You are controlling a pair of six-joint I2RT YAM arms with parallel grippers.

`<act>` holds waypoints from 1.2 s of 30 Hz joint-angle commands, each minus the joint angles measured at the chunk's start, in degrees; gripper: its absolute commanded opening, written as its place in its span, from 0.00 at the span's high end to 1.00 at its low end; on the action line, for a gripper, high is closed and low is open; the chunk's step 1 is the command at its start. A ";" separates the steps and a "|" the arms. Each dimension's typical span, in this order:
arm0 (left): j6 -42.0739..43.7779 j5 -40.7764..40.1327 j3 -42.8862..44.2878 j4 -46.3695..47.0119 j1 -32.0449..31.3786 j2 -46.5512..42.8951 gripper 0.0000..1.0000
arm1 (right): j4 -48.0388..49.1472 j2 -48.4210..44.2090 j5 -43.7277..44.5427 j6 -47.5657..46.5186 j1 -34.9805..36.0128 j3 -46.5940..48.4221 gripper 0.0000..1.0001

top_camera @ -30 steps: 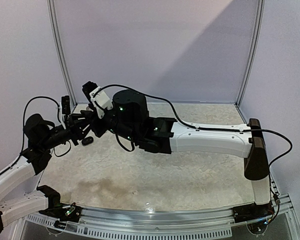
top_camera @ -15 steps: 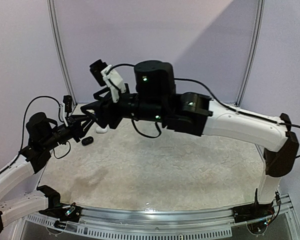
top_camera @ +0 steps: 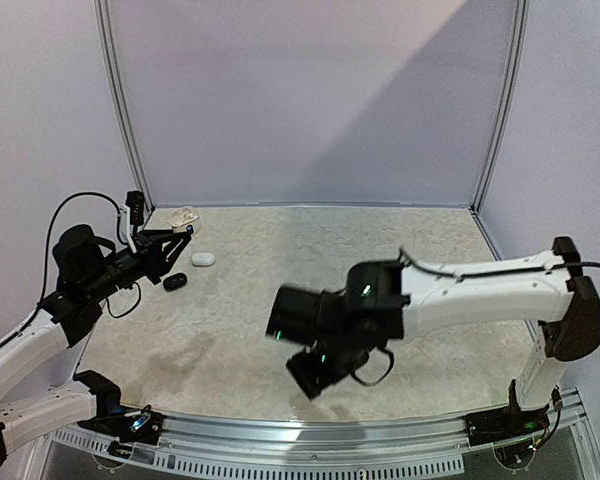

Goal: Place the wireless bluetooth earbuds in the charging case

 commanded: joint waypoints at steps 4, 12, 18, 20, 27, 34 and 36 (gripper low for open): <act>1.58 0.68 0.92 -1.08 0.08 0.25 1.00 | -4.78 8.93 -17.44 7.61 15.03 -2.90 0.30; 1.56 1.08 1.10 -1.97 -0.08 -0.29 1.00 | 2.90 3.75 -17.07 16.24 15.42 -16.57 0.34; 1.93 1.17 1.10 -2.24 -0.23 -0.28 1.00 | 6.34 1.50 -17.11 19.80 15.58 -20.65 0.48; 2.03 1.14 1.02 -2.16 -0.16 -0.33 1.00 | 7.10 1.17 -17.36 19.74 15.61 -21.00 0.50; 2.38 0.90 0.67 -2.33 -0.17 -0.32 1.00 | 8.25 1.55 -17.09 19.19 15.68 -21.54 0.62; 2.58 1.04 0.75 -2.33 -0.17 -0.16 1.00 | 5.98 3.11 -17.25 18.29 15.69 -21.29 0.69; 2.56 1.16 0.85 -2.33 -0.21 -0.16 1.00 | 5.13 3.39 -17.56 17.95 15.72 -21.29 0.71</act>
